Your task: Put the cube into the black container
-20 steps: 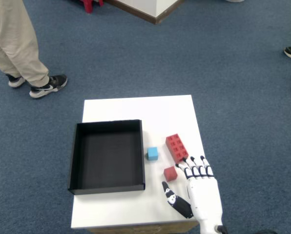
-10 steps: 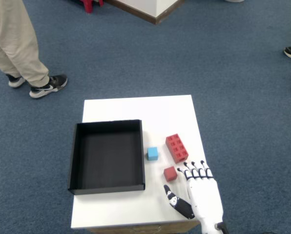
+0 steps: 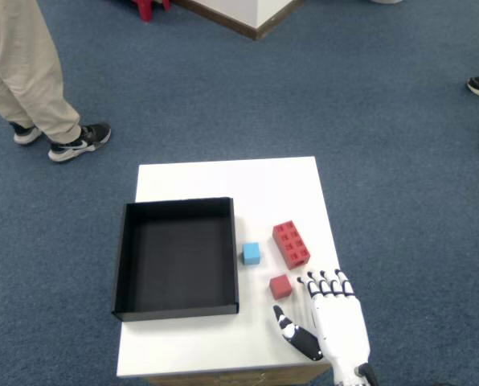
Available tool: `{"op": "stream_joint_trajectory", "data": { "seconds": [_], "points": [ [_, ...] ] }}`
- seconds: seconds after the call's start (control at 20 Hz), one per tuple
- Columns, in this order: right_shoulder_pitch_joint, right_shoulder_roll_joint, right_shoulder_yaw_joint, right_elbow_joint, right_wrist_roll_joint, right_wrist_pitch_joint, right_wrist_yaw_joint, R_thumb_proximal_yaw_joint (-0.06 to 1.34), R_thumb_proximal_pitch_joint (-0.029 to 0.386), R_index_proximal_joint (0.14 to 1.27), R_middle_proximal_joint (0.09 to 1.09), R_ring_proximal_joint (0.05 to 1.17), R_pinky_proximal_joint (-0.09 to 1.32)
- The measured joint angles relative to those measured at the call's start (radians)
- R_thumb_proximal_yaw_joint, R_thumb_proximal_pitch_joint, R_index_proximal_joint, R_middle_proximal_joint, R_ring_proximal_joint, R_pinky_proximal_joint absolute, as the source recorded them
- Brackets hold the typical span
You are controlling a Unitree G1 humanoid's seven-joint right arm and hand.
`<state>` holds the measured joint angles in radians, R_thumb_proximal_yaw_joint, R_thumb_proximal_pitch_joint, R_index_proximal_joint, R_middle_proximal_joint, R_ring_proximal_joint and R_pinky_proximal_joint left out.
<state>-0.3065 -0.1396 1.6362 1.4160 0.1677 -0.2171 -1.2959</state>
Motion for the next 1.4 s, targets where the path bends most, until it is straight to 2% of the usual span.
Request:
{"op": "stream_joint_trajectory", "data": {
  "seconds": [0.3, 0.6, 1.4],
  "points": [
    [-0.003, 0.001, -0.004, -0.012, 0.003, 0.019, 0.018, 0.20, 0.069, 0.40, 0.29, 0.27, 0.14],
    [-0.031, 0.001, -0.016, -0.049, -0.001, 0.045, 0.029, 0.21, 0.070, 0.40, 0.30, 0.27, 0.13],
    [-0.037, 0.002, -0.068, -0.088, -0.114, 0.072, 0.005, 0.24, 0.081, 0.43, 0.31, 0.27, 0.11]
  ]
}}
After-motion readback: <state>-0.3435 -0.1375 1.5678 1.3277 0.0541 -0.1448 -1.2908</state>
